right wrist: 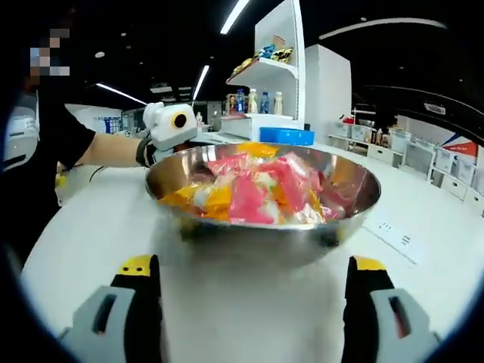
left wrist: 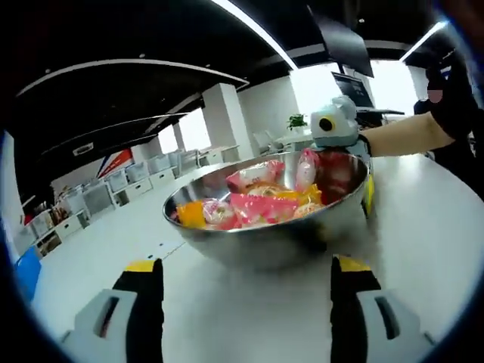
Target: Pick up the marshmallows scattered on the table and place them into the bowl on the table
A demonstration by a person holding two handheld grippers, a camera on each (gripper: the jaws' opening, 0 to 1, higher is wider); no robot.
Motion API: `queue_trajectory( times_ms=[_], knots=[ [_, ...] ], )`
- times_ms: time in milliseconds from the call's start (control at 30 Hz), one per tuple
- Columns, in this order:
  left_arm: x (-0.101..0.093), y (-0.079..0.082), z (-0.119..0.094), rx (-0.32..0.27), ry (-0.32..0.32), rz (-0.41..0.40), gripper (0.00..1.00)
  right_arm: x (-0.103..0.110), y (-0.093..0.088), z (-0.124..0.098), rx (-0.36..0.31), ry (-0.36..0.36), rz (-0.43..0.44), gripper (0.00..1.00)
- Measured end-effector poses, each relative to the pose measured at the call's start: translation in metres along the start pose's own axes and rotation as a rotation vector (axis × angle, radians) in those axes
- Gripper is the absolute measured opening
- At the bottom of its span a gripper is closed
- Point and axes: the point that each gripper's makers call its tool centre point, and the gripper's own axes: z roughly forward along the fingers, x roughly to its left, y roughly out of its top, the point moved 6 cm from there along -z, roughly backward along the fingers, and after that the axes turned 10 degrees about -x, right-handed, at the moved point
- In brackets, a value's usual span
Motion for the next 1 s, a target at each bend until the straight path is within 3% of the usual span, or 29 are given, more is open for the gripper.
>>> queue_trajectory(
  times_ms=[67,200,333,433,533,600,633,700,767,867,1000],
  knots=[
    [-0.007,0.000,-0.016,0.015,0.016,-0.004,0.95,0.008,0.001,-0.014,-0.007,-0.028,0.009,0.97],
    [-0.033,0.004,-0.067,0.075,0.072,-0.034,0.95,0.039,0.017,-0.056,-0.072,-0.112,0.012,0.97],
    [-0.060,0.019,-0.117,0.113,0.143,-0.035,0.95,0.089,0.034,-0.099,-0.076,-0.157,-0.032,0.97],
    [-0.078,0.031,-0.154,0.208,0.235,-0.039,0.95,0.128,0.046,-0.119,-0.119,-0.138,-0.045,0.97],
    [-0.104,0.057,-0.177,0.167,0.266,-0.071,0.95,0.162,0.061,-0.136,-0.166,-0.162,-0.068,0.97],
    [-0.130,0.082,-0.188,0.066,0.266,-0.086,0.95,0.180,0.068,-0.146,-0.168,-0.189,-0.052,0.97],
    [-0.137,0.087,-0.192,0.052,0.266,-0.085,0.95,0.192,0.074,-0.152,-0.200,-0.203,-0.020,0.97],
    [-0.160,0.095,-0.203,0.048,0.264,-0.086,0.95,0.211,0.081,-0.160,-0.228,-0.183,0.019,0.97],
    [-0.181,0.098,-0.212,0.067,0.247,-0.090,0.95,0.226,0.081,-0.168,-0.214,-0.194,0.079,0.97],
    [-0.203,0.098,-0.228,0.109,0.227,-0.078,0.95,0.241,0.082,-0.176,-0.202,-0.190,0.036,0.97],
    [-0.212,0.101,-0.247,0.144,0.258,-0.064,0.95,0.255,0.081,-0.185,-0.121,-0.232,-0.045,0.97]
  ],
)
